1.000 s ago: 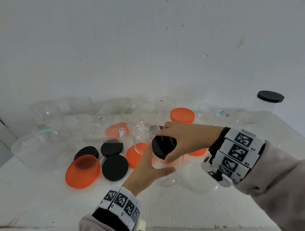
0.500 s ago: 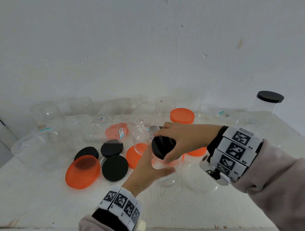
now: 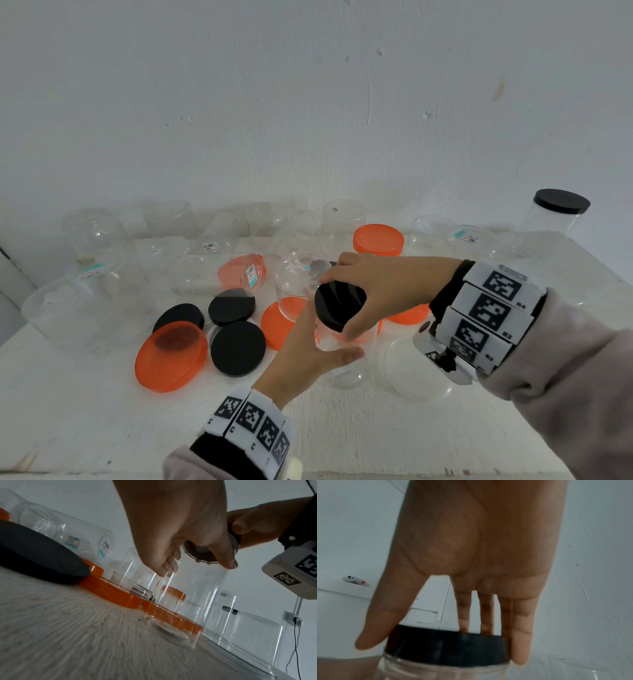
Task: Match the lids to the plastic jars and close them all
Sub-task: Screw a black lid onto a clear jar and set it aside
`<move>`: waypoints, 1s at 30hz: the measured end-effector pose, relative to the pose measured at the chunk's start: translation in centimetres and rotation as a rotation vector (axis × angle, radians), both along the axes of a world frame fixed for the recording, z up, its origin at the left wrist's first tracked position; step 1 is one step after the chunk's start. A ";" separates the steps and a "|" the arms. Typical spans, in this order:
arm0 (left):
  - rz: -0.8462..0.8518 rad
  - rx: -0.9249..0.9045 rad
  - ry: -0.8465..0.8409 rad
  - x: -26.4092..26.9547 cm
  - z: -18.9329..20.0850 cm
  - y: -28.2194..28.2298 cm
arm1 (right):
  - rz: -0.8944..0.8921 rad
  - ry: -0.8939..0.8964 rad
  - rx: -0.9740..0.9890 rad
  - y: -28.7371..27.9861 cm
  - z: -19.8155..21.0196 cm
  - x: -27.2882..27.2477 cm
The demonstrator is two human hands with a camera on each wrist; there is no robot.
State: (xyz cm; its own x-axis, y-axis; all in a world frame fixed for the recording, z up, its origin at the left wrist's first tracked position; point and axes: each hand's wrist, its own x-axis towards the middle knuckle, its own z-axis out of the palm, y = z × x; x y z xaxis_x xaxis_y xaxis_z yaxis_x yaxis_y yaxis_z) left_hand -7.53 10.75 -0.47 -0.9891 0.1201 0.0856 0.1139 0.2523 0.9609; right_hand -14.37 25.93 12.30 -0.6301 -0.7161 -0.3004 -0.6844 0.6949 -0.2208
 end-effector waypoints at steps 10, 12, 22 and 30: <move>-0.008 0.001 -0.009 0.0 0.1 0.0 | -0.059 0.037 -0.008 -0.3 -0.3 0.3; -0.008 -0.004 -0.001 0.0 0.1 0.0 | -0.020 -0.013 -0.017 -0.1 -0.1 0.2; -0.014 -0.018 -0.020 0.1 0.1 -0.1 | -0.021 0.072 -0.146 0.4 -1.4 0.6; -0.043 -0.043 -0.034 0.0 0.1 -0.2 | -0.061 0.174 -0.259 1.0 -3.6 1.5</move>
State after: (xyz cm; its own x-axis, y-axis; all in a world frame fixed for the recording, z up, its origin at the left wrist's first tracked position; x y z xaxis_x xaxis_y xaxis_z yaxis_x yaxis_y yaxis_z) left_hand -7.53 10.59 -0.40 -0.9852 0.1653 0.0460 0.0930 0.2891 0.9528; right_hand -12.86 26.96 8.71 -0.7002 -0.7139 0.0030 -0.6861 0.6718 -0.2793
